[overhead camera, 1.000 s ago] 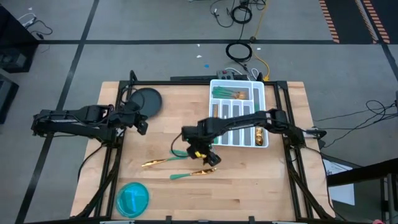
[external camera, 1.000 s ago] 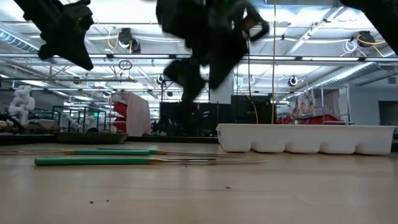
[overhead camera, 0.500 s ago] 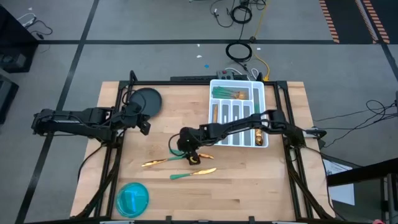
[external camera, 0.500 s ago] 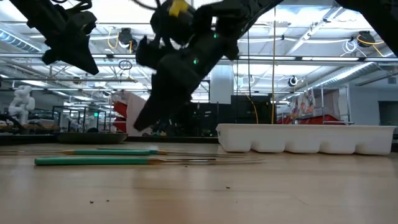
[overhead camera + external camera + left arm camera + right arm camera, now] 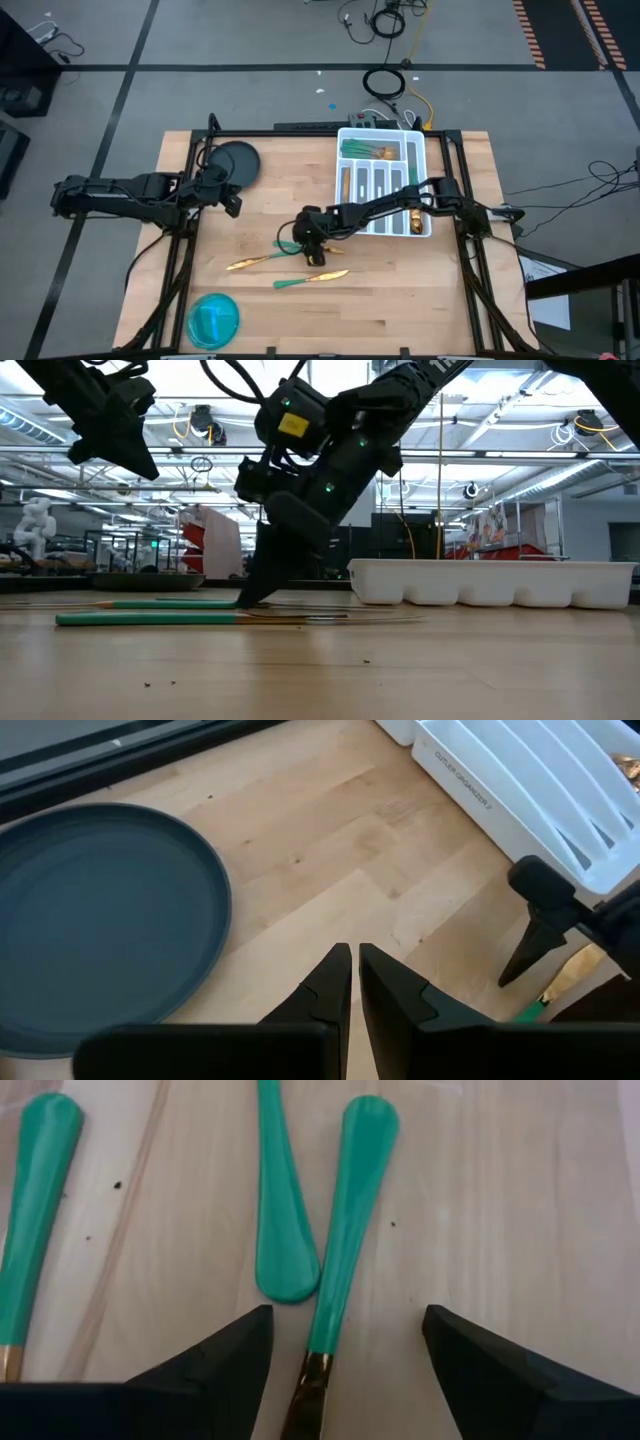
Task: Sort silverware
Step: Put the green knife into the silverware tray
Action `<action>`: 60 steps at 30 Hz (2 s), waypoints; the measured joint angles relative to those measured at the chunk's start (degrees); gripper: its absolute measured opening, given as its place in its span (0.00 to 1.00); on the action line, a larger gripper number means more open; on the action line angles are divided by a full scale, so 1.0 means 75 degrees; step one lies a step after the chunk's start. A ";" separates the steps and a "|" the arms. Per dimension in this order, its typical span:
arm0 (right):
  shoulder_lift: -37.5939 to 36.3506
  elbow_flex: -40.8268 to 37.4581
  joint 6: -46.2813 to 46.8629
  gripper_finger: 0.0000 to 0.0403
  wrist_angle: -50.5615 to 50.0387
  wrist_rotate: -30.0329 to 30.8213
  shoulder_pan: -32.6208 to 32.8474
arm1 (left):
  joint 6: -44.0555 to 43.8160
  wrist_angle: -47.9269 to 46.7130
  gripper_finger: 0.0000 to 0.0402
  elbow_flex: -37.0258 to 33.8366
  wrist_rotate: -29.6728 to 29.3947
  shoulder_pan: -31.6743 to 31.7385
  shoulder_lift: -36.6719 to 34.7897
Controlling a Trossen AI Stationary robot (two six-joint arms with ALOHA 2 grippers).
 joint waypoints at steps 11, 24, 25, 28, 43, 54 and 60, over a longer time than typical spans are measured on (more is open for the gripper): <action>-0.0018 -0.0594 0.0559 0.38 0.0442 0.0410 0.0017 | 0.0009 -0.0010 0.08 0.0000 0.0019 0.0000 0.0000; -0.0018 -0.0641 0.0867 0.02 0.0410 0.0462 0.0012 | 0.0075 -0.0028 0.08 0.0000 0.0019 0.0000 0.0000; -0.0019 -0.0641 0.0915 0.01 0.0414 0.0460 0.0015 | 0.0081 -0.0033 0.08 0.0000 0.0019 0.0000 0.0000; -0.0112 -0.0672 0.1051 0.01 0.0501 0.0462 0.0052 | 0.0082 -0.0113 0.08 0.0000 0.0016 0.0000 0.0000; -0.0935 -0.0719 0.1757 0.00 0.0804 0.0409 0.0094 | 0.0280 -0.0159 0.08 -0.0003 0.0016 0.0000 -0.0001; -0.1477 -0.0696 0.2868 0.00 0.0864 0.0710 0.0143 | 0.0283 -0.0147 0.08 -0.0003 0.0016 0.0000 0.0000; -0.2085 -0.0684 0.3515 0.00 0.0388 0.1425 0.0064 | 0.0242 -0.0135 0.08 -0.0003 0.0015 0.0000 -0.0002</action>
